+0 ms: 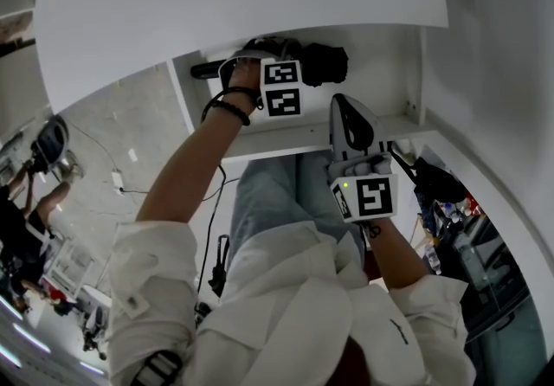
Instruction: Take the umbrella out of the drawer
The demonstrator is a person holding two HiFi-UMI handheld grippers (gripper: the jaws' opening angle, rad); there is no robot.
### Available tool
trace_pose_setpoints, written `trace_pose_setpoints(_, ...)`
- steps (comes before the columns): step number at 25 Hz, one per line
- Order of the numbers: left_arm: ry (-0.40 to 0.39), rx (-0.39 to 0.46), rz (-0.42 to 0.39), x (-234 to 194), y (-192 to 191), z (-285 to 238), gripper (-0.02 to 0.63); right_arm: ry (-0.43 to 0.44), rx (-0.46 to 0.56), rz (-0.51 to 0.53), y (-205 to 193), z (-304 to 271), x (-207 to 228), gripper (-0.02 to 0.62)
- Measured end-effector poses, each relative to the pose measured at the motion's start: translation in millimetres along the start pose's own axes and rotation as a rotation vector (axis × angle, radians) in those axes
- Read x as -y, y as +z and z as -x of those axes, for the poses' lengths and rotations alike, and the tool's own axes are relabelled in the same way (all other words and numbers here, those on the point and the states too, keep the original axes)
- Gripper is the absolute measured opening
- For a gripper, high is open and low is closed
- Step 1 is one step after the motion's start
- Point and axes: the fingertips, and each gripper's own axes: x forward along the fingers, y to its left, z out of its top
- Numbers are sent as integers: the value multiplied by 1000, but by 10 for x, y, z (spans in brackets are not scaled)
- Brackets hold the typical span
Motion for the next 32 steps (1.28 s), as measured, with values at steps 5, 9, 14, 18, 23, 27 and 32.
trace_pose_setpoints(5,31,28,5,-32,9,63,313,7,9,5,63,16,-34,17)
trace_pose_setpoints(9,32,38,0,-24,25,78,279,-4,20,8,126,65,-1,17)
trace_pose_setpoints(14,58,88,32,1,54,190,267,-25,49,15,304,159,63,17)
trace_pose_setpoints(18,87,176,103,61,166,470,267,-61,81,20,496,311,167,17)
trace_pose_setpoints(23,159,300,179,112,408,1018,267,-113,136,28,805,585,337,17)
trace_pose_setpoints(27,253,446,290,82,568,1642,267,-140,173,47,1087,732,390,17)
trace_pose_setpoints(32,399,635,413,98,708,2566,267,-143,220,74,1457,942,362,17)
